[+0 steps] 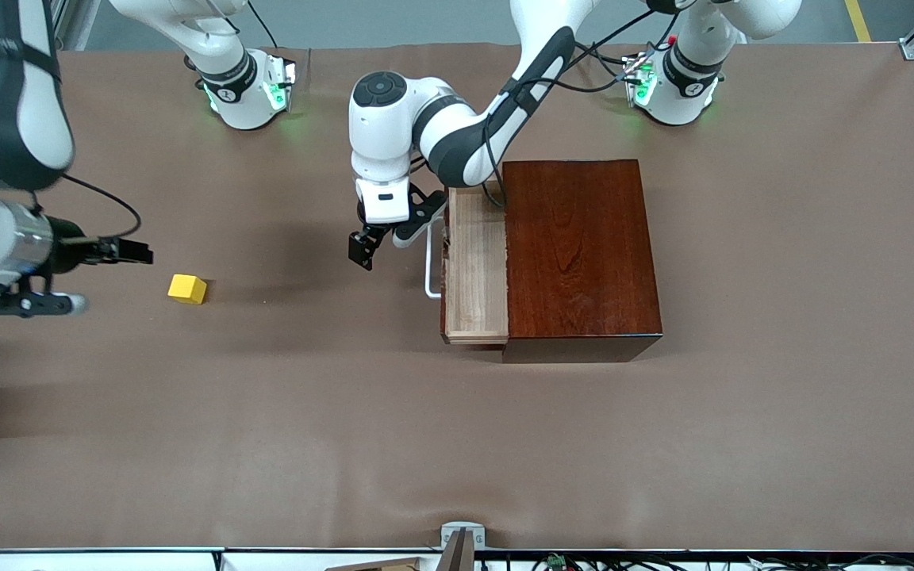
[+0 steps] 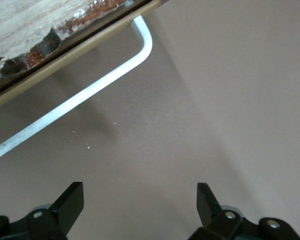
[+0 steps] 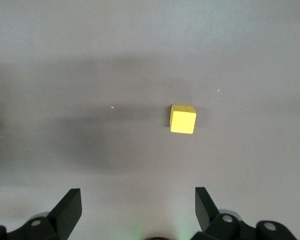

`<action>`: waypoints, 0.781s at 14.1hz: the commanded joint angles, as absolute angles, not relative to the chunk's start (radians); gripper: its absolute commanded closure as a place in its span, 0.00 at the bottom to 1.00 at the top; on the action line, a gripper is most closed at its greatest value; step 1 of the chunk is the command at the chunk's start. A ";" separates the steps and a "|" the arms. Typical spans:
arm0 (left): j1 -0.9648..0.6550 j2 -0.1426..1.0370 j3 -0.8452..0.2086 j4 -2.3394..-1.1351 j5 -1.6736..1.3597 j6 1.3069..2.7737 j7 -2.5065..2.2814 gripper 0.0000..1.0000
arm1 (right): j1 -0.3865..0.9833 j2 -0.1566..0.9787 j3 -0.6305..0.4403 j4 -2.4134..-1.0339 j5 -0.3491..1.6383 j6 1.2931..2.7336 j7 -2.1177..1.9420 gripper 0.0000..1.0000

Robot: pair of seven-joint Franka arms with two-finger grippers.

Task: Open drawer, take yellow block, close drawer
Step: 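Push the drawer shut into the cabinet with the left gripper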

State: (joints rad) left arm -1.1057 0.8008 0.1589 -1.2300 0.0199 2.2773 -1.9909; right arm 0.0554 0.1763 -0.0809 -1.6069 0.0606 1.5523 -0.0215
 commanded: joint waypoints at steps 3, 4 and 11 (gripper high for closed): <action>-1.106 0.828 0.178 -1.226 0.046 2.226 -2.034 0.00 | 0.058 0.002 -0.084 -1.600 0.049 1.534 -0.012 0.00; -1.097 0.825 0.178 -1.226 0.049 2.208 -2.030 0.00 | 0.058 -0.026 -0.086 -1.604 0.046 1.529 -0.021 0.00; -1.029 0.796 0.176 -1.223 0.072 2.019 -1.987 0.00 | 0.051 -0.109 -0.086 -1.660 0.006 1.551 -0.026 0.00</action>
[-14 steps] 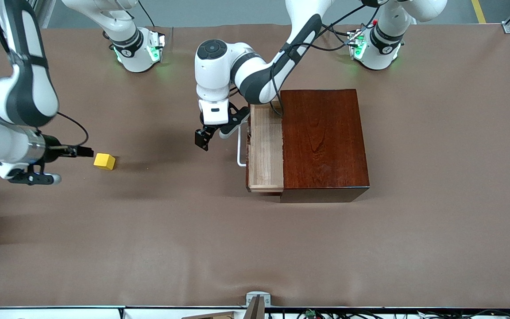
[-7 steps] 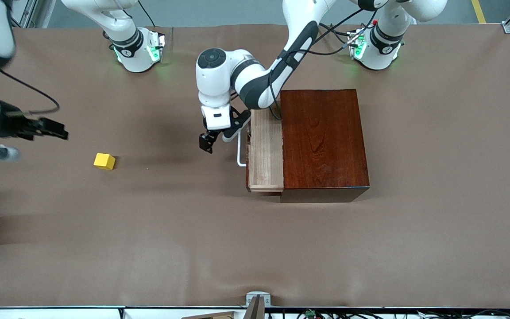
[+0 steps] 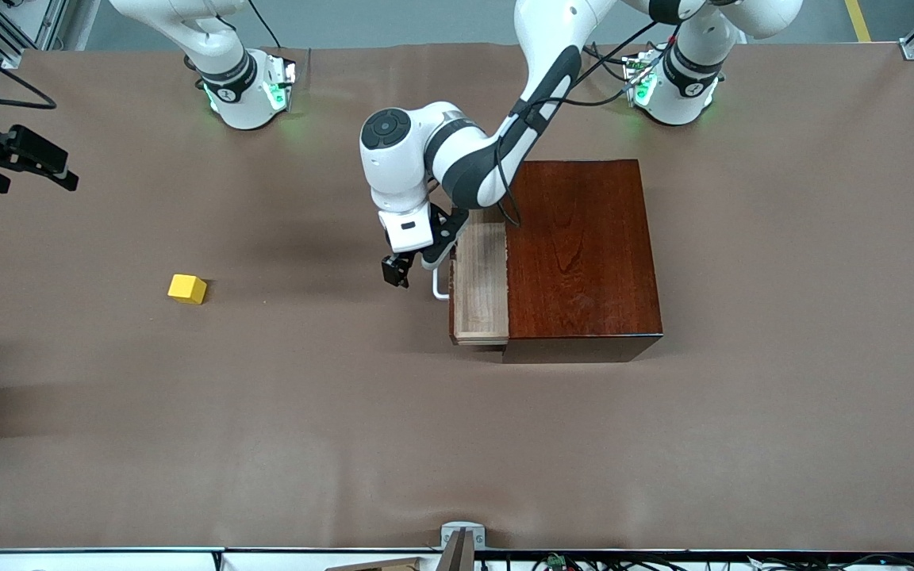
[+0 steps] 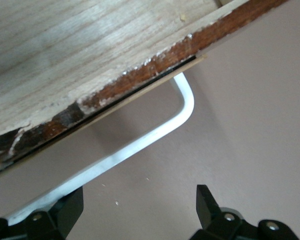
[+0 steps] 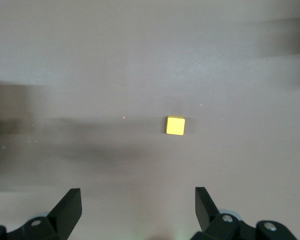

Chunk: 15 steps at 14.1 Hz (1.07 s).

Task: Open drawer, take yellow block, close drawer
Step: 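Push the drawer shut into the cabinet with the left gripper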

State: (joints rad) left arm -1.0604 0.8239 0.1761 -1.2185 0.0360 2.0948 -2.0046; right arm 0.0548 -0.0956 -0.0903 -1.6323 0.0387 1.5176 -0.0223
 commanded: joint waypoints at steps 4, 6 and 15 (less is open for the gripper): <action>-1.008 0.778 0.176 -1.224 0.069 1.915 -1.951 0.00 | 0.054 -0.106 -0.086 -1.658 0.005 1.548 -0.046 0.00; -0.991 0.779 0.175 -1.227 0.069 1.899 -1.951 0.00 | 0.055 -0.106 -0.086 -1.658 0.005 1.551 -0.048 0.00; -0.943 0.781 0.175 -1.226 0.069 1.853 -1.942 0.00 | 0.048 -0.104 -0.087 -1.658 0.005 1.543 -0.040 0.00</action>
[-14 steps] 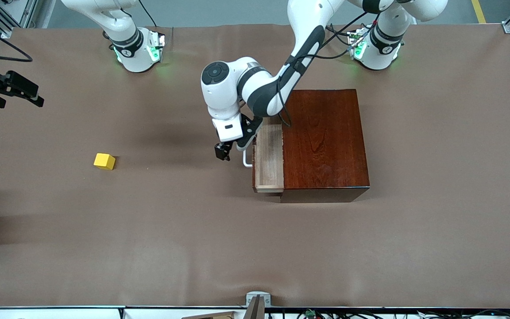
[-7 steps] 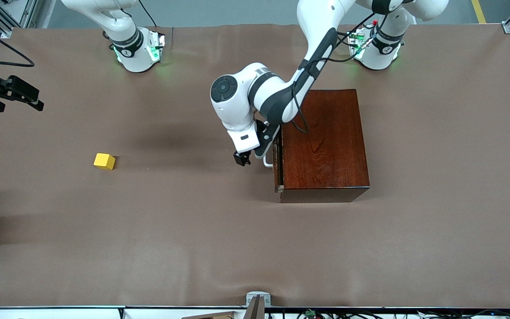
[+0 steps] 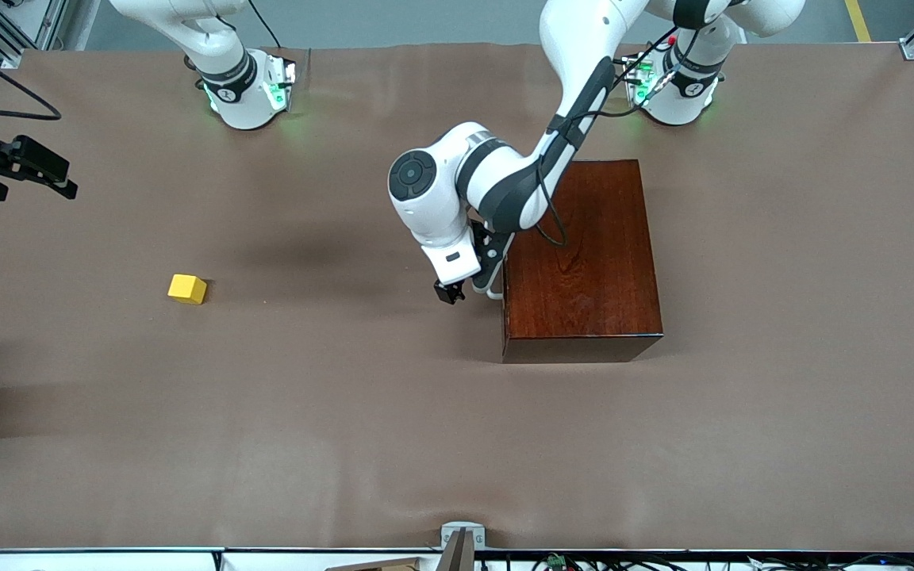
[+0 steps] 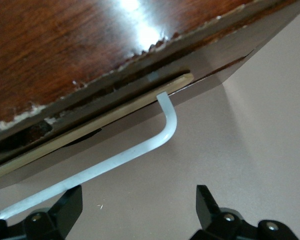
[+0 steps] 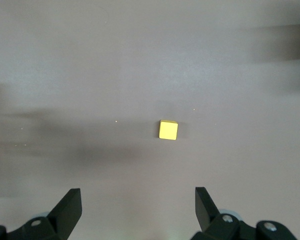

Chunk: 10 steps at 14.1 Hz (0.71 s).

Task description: Open drawer, take yellow block, close drawer

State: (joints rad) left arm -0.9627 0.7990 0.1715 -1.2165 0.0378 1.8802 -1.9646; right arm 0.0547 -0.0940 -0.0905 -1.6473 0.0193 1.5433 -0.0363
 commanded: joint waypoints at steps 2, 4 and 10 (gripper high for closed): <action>-0.945 0.779 0.173 -1.223 0.058 1.853 -1.940 0.00 | 0.048 -0.104 -0.087 -1.657 0.005 1.542 -0.038 0.00; -0.946 0.778 0.161 -1.213 0.058 1.855 -1.939 0.00 | 0.049 -0.104 -0.087 -1.658 0.005 1.542 -0.037 0.00; -0.882 0.533 0.167 -1.226 0.046 1.841 -1.659 0.00 | 0.048 -0.104 -0.087 -1.658 0.005 1.542 -0.034 0.00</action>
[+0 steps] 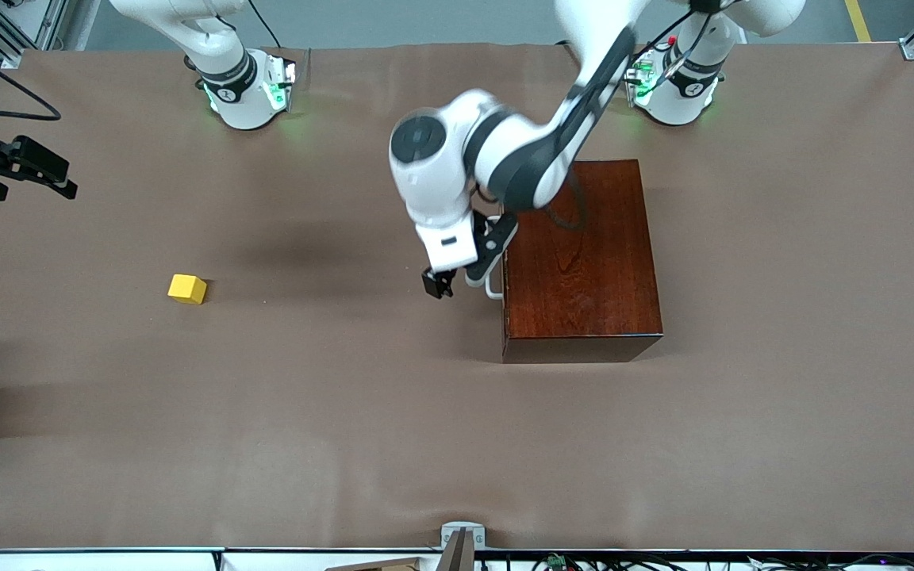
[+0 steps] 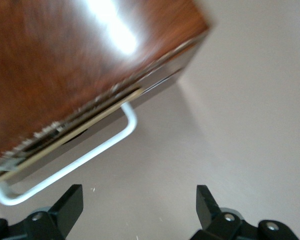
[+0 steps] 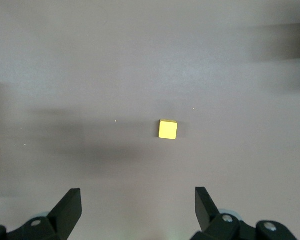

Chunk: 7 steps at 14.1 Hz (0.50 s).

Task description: Open drawer, take yellow block, close drawer

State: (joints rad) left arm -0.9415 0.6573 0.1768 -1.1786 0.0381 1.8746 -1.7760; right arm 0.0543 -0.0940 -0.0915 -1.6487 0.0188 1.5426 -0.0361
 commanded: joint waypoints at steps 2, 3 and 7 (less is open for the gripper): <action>-0.813 0.473 0.166 -1.229 0.043 1.786 -1.512 0.00 | 0.048 -0.104 -0.087 -1.658 0.005 1.542 -0.034 0.00; -0.778 0.442 0.166 -1.230 0.043 1.745 -1.415 0.00 | 0.048 -0.104 -0.087 -1.658 0.005 1.540 -0.034 0.00; -0.641 0.390 0.164 -1.235 0.041 1.651 -1.052 0.00 | 0.049 -0.104 -0.087 -1.657 0.006 1.529 -0.034 0.00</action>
State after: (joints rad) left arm -0.6825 0.4142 0.1781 -1.1993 0.0382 1.6778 -1.1784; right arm 0.0539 -0.0940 -0.0918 -1.6490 0.0187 1.5356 -0.0361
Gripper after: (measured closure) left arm 0.000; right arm 0.000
